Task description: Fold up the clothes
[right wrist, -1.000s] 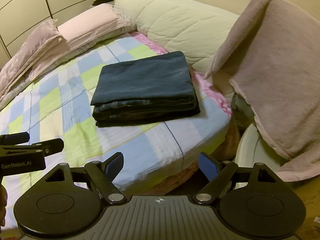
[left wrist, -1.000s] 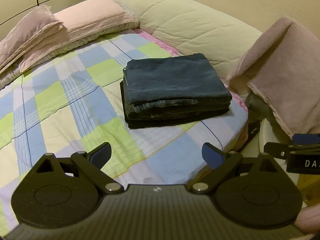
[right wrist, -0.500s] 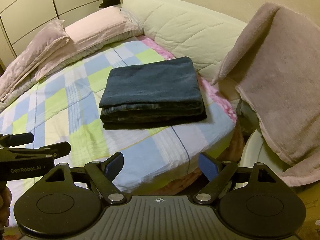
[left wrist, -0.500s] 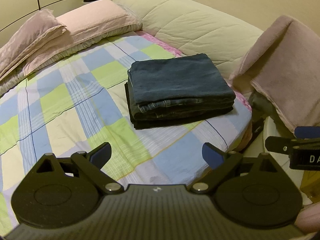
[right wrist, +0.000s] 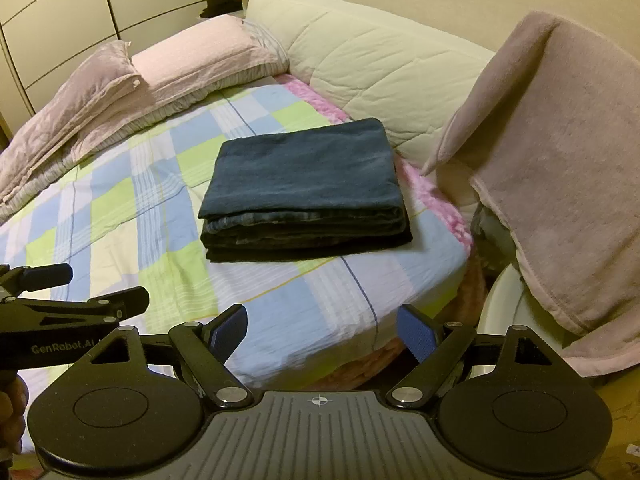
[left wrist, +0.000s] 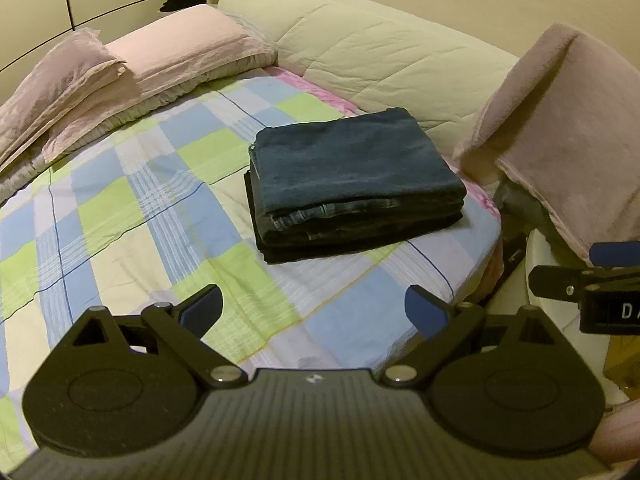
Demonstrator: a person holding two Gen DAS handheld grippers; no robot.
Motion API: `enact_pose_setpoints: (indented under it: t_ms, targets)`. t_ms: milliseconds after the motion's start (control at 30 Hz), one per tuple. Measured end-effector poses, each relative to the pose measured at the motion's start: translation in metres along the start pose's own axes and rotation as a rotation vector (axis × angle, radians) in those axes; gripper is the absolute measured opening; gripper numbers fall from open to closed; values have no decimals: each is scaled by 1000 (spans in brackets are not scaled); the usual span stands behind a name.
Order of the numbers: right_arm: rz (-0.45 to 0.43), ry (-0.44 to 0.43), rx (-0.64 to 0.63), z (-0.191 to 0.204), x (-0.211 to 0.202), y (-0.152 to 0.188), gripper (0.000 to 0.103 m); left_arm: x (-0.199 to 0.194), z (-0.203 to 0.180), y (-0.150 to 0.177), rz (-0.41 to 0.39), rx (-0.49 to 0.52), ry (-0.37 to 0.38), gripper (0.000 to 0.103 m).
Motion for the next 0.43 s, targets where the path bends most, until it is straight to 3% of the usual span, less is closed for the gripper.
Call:
enact_pose_setpoints:
  t_ms: [433]
  targets:
    - [-2, 3, -10, -1, 0, -1, 85, -1, -1, 2, -17, 7, -2, 97]
Point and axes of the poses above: each gripper's, at about its wrist camera, not at the fingertips, and x roughly the way its jaws point, z to its left, y to its underside, the point moved 7 cm from there along x, roughly the way its jaws point, and after that the axes turned 5 degrees about y, right-handed, at the moved point
